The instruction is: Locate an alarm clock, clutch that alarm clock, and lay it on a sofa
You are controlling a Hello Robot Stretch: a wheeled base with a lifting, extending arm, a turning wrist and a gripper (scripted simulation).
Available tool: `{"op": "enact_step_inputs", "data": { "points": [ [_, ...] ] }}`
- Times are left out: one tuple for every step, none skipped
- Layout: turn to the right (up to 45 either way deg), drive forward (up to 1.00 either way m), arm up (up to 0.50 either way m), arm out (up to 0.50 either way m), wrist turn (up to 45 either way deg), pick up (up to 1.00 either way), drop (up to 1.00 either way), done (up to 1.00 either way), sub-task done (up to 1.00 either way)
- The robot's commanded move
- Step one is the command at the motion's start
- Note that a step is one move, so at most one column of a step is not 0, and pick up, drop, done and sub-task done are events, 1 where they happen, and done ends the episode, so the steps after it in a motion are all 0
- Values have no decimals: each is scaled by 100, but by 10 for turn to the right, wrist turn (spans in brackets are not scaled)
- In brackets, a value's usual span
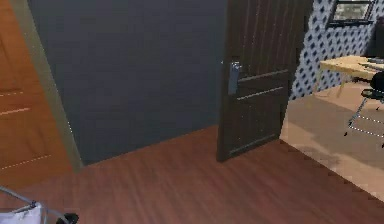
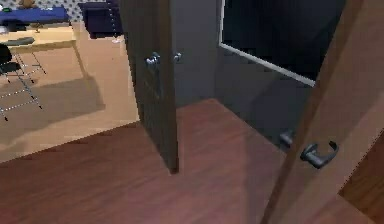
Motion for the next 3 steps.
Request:
{"op": "enact_step_inputs", "data": {
  "points": [
    [450, 0, 0, 0, 0, 0, 0, 0, 0],
    [120, 0, 0, 0, 0, 0, 0, 0, 0],
    [0, 90, 0, 0, 0, 0, 0, 0, 0]
  ]
}}
